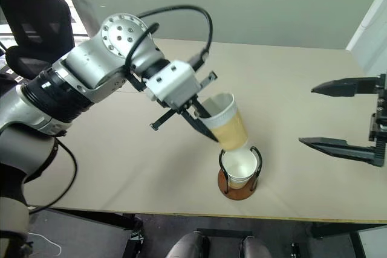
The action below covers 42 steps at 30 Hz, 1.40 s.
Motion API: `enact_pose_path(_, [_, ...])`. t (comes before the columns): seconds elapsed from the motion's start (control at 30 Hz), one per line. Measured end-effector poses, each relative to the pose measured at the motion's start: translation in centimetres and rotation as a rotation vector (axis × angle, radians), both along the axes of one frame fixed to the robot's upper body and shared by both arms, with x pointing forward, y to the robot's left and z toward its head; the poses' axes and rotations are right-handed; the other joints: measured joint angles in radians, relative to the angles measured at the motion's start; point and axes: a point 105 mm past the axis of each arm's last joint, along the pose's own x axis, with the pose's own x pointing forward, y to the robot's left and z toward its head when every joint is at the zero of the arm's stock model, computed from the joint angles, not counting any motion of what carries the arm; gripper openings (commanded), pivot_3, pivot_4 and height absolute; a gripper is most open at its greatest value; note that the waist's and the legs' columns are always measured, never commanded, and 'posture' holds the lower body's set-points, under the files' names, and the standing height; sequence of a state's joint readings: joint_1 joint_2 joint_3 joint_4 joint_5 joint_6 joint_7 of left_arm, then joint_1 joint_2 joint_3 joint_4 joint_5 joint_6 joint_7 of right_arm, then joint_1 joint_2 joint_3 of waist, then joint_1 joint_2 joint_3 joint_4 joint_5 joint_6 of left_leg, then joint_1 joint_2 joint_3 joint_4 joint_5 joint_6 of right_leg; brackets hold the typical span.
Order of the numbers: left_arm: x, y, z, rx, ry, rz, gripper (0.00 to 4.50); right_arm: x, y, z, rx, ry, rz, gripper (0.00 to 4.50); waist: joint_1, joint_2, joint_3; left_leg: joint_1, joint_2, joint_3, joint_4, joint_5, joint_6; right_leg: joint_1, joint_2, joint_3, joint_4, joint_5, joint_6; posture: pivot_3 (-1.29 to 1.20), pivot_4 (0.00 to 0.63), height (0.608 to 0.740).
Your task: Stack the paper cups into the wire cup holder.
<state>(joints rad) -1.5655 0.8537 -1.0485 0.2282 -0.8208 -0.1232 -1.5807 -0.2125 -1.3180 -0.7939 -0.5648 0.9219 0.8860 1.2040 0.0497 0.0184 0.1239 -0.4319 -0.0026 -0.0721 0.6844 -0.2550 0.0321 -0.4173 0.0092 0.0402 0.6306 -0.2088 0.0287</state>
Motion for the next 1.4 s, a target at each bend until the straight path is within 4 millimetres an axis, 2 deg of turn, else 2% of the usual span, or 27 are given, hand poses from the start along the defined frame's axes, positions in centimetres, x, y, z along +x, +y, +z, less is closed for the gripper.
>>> enact_pose_path(0.1, [0.0,0.0,-0.5,0.042,-0.028,-0.034,0.04,-0.8,-0.6,-0.3,-0.019,0.039,-0.015,4.5,0.0,0.0,0.0,0.0,0.0,0.0,0.001,0.0,0.0,0.0,0.0,0.0,0.0,0.0,-0.002,0.0,0.15,0.74])
enact_pose_path(0.3, [0.3,-0.4,-0.6,0.044,-0.052,-0.072,0.04,-4.2,-2.3,-2.6,-0.144,0.207,-0.07,4.5,-0.003,0.001,0.001,0.0,0.0,0.0,0.001,0.0,-0.002,0.0,0.0,0.0,0.001,-0.003,-0.008,0.0,0.15,0.74])
enact_pose_path(0.4, [0.4,-0.5,-1.0,0.057,-0.053,-0.089,0.04,-4.8,-2.7,-2.9,-0.192,0.216,-0.094,4.5,-0.007,0.001,0.001,0.001,0.0,0.001,0.001,0.0,-0.002,0.0,0.0,0.001,0.003,-0.002,-0.007,0.0,0.15,0.74])
enact_pose_path(0.53, [0.3,-0.9,-1.3,0.064,-0.056,-0.119,0.04,-5.3,-2.2,-3.2,-0.241,0.21,-0.082,4.5,-0.009,0.001,0.001,0.004,0.0,0.003,0.0,0.0,-0.002,0.0,0.002,0.004,0.006,-0.003,-0.007,0.0,0.15,0.74])
enact_pose_path(0.8, [0.5,-1.0,-1.9,0.079,-0.062,-0.135,0.04,-5.5,-2.0,-3.3,-0.254,0.204,-0.079,4.5,-0.009,0.0,0.002,0.007,-0.002,0.006,0.0,0.0,-0.002,0.0,0.003,0.014,0.011,-0.007,-0.007,0.0,0.15,0.74])
enact_pose_path(1.27, [1.2,-2.1,-2.6,0.092,-0.059,-0.134,0.04,-5.2,-1.8,-2.9,-0.245,0.159,-0.1,4.5,-0.009,0.0,0.002,0.008,-0.002,0.008,0.0,0.0,-0.001,0.0,0.003,0.017,0.012,-0.008,-0.008,0.0,0.15,0.74])
enact_pose_path(1.4, [1.2,-2.1,-2.7,0.096,-0.059,-0.133,0.04,-5.2,-1.7,-2.9,-0.242,0.157,-0.097,4.5,-0.009,0.0,0.002,0.008,-0.002,0.008,0.0,-0.001,-0.001,0.0,0.003,0.017,0.012,-0.007,-0.003,0.0,0.15,0.74])
